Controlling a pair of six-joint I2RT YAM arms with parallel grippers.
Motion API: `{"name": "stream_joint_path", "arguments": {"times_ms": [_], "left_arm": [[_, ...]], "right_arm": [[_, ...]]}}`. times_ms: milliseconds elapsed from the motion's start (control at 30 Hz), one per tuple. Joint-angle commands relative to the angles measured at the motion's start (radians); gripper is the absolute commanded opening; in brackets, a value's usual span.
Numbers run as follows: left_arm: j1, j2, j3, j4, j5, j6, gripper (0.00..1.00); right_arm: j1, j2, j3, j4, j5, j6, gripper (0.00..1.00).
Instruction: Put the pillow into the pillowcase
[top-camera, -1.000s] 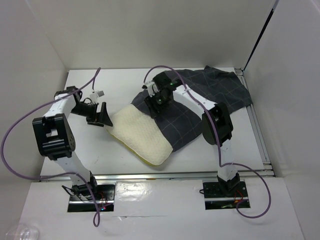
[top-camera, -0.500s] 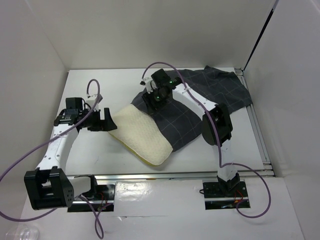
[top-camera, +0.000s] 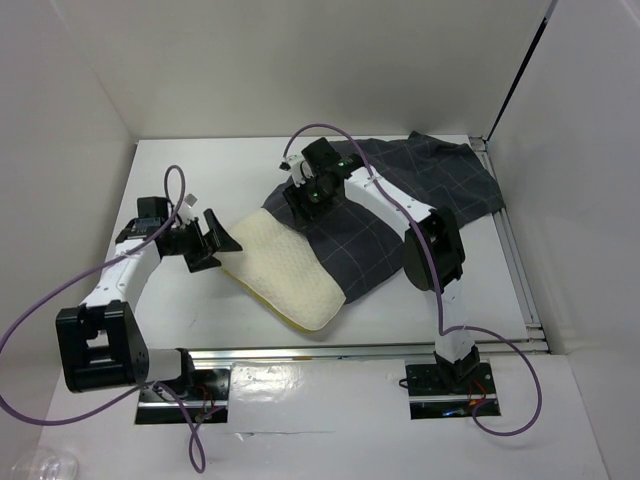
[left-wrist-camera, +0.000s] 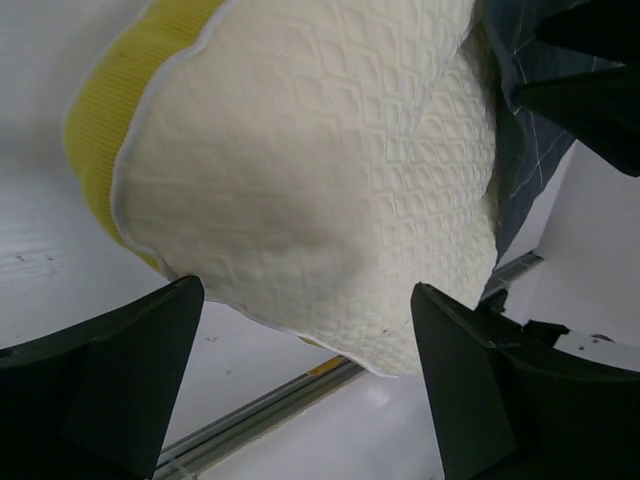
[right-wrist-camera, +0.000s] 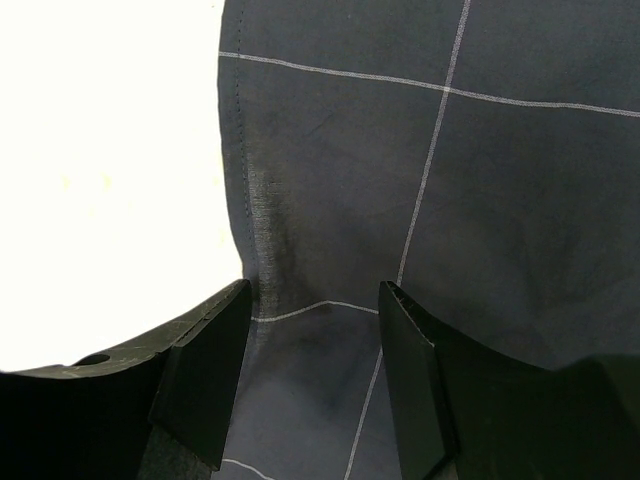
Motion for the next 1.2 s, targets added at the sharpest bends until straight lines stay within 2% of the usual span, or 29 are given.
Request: {"name": "stream_joint_path", "arguments": {"times_ms": [0,167,333,500,567,733,833,1167], "left_arm": [[0.004,0.041,-0.021,0.053,0.125,-0.128,0.99],[0.016,0.098,0.040,-0.011,0.113,-0.128,0.99],[0.072,0.122,0.124,-0.173,0.102,-0.070,0.99],[0.131,0.098,0.126,-0.304,0.061,0.034,0.99],[0.142,0.075,0.100,-0.304,0.050,0.034,0.99],[0.142,0.034,-0.054,-0.204,0.059,-0.034,0.99],[0.133,0.060,-0.089,-0.167,0.087,-0.045,0.99],[0.096,0.104,-0.233,0.229,0.105,-0.150,0.99]], "right_arm": [[0.008,-0.033,0.014,0.012,-0.003,0.007,0.62],[0.008,-0.033,0.024,0.012,0.007,0.007,0.62],[0.008,-0.033,0.024,0.012,0.016,-0.002,0.62],[0.008,-0.033,0.024,0.012,0.016,-0.002,0.62],[0.008,-0.024,0.024,0.012,0.016,-0.002,0.62],[0.008,-0.013,0.054,0.012,0.016,-0.002,0.62],[0.008,-0.013,0.054,0.012,0.016,-0.002,0.62],[0.017,-0.023,0.024,0.012,0.016,-0.002,0.62]]}}
